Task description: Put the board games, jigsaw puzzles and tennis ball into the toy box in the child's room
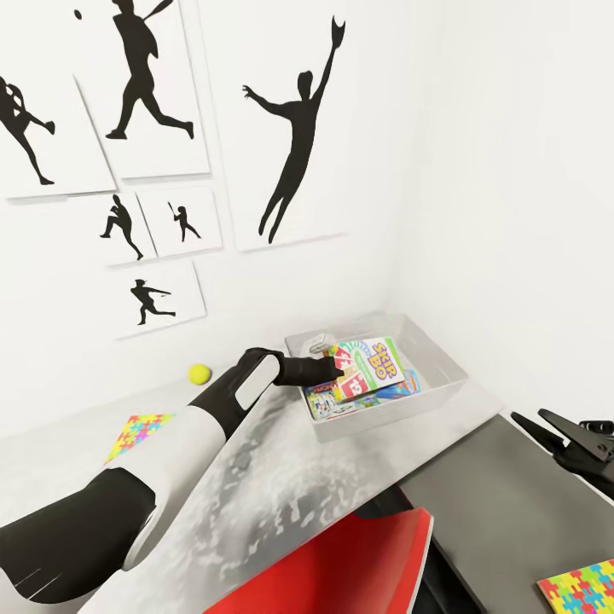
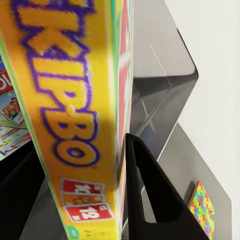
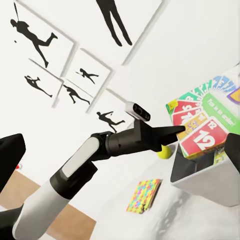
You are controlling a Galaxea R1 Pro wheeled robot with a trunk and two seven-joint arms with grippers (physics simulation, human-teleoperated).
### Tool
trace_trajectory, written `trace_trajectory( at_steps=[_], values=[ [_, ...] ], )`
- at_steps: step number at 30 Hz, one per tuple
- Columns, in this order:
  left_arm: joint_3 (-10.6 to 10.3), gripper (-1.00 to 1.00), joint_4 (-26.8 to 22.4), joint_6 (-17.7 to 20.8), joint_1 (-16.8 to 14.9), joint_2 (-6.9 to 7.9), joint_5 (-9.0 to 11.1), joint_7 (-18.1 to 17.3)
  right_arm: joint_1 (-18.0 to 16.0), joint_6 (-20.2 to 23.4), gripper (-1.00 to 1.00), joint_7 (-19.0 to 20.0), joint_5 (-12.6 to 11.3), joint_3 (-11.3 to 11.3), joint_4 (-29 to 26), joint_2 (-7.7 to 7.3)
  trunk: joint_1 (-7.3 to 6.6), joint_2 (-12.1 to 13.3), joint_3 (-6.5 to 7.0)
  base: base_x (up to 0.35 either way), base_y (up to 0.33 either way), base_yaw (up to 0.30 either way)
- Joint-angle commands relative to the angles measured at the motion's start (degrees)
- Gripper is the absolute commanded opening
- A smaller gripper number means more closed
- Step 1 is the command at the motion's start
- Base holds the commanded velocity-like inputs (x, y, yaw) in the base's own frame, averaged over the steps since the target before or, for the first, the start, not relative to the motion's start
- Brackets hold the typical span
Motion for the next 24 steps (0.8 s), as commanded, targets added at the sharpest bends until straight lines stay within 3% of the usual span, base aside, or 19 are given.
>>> trace_trajectory(
  at_steps=[1, 15, 24],
  values=[
    [0.0, -1.0, 0.0, 0.2, -0.1, 0.0, -0.1, -0.2, 0.0, 0.2, 1.0, 0.2, 0.1, -0.1, 0.0, -0.01, 0.01, -0.1, -0.07, 0.0, 0.0, 0.0],
    [0.0, -1.0, 0.0, 0.6, 0.0, 0.0, 0.0, -0.1, -0.1, 0.2, 1.0, 0.6, 0.0, -0.5, 0.0, 0.07, 0.01, -0.1, -0.04, 0.0, 0.0, 0.0],
    [0.0, -1.0, 0.0, 0.6, -0.1, 0.0, 0.0, 0.1, 0.0, 0.2, 1.0, 0.8, 0.0, -0.5, 0.0, 0.0, 0.01, -0.1, -0.73, 0.0, 0.0, 0.0]
  ],
)
